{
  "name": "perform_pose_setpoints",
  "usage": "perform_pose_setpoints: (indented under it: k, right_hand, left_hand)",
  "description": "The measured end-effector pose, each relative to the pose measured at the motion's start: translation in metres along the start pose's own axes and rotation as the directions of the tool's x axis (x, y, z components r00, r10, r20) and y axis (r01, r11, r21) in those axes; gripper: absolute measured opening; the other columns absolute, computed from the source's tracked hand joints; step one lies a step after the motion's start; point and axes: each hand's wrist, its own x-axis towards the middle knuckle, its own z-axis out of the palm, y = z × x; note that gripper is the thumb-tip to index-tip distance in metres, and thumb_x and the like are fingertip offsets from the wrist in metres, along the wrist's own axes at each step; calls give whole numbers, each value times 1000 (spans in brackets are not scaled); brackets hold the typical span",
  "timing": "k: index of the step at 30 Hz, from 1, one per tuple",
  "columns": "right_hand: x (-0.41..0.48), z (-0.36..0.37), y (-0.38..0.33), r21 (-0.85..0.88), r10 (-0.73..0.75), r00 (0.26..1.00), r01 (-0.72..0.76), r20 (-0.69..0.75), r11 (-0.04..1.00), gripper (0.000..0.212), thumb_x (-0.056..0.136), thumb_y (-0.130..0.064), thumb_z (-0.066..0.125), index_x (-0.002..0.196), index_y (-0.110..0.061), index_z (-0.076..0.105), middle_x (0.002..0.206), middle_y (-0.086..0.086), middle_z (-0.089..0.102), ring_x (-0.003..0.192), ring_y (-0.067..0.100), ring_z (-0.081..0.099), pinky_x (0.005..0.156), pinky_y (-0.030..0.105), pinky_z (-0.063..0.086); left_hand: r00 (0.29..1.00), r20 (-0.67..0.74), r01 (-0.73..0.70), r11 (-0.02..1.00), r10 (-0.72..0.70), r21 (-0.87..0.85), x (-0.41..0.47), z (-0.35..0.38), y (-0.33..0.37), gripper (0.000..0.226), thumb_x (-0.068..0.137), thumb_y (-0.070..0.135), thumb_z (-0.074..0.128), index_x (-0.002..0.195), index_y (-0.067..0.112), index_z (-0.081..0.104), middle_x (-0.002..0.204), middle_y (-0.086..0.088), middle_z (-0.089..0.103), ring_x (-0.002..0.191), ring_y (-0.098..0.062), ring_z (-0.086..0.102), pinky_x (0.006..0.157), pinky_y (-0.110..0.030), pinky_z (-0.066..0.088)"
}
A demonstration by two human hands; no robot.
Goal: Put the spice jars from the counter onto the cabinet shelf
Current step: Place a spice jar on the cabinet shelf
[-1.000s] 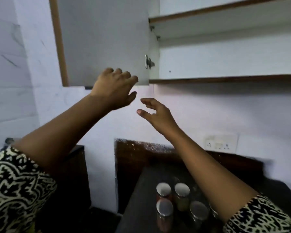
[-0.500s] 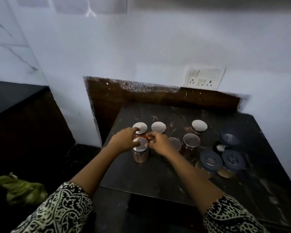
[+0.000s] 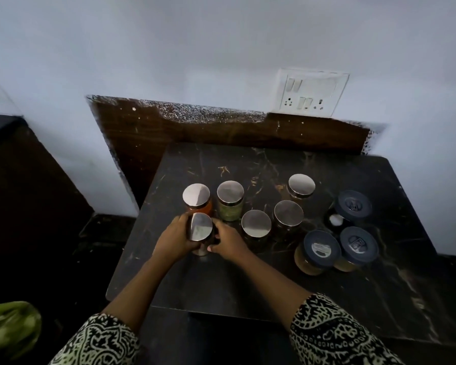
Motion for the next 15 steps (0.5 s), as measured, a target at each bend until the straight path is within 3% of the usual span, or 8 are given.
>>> perform_pose_setpoints:
  k: [4,8,11,15]
  right_hand:
    - [-8,-5,-9,33,-6,999,7,-42,999,70,73,-13,75,136,-14,43,134,8,55,124,25,53,103,43,44]
    - [-22,-31,-24,87,-26,998,30,-52,996,65,73,-13,75,131,-16,48,122,5,63,107,17,60,93,30,48]
    - [-34,-60,-42,118,-54,997,60,-54,991,63,76,-13,74,133,-17,46,122,3,63,112,18,59,89,24,45]
    - [-44,-93,-55,146,-78,990,95,-113,985,72,71,-21,79,135,-21,45,127,1,61,115,17,57,97,29,45]
  left_hand:
    - [999,-15,-38,999,38,7,-4,-10,1,81,63,46,81,133,24,45,129,-1,56,113,-17,55,92,-30,47]
    - [992,-60,-106,994,107,20,-9,-32,15,82,61,46,83,131,22,48,125,-2,58,107,-17,57,87,-28,49]
    - [978,-83,-188,981,191,43,-10,-55,32,83,62,47,82,132,20,48,124,-3,59,106,-17,58,88,-28,50]
    - [950,-111,-290,957,291,23,-6,-84,56,88,57,55,81,132,21,51,123,0,60,102,-14,59,84,-23,47]
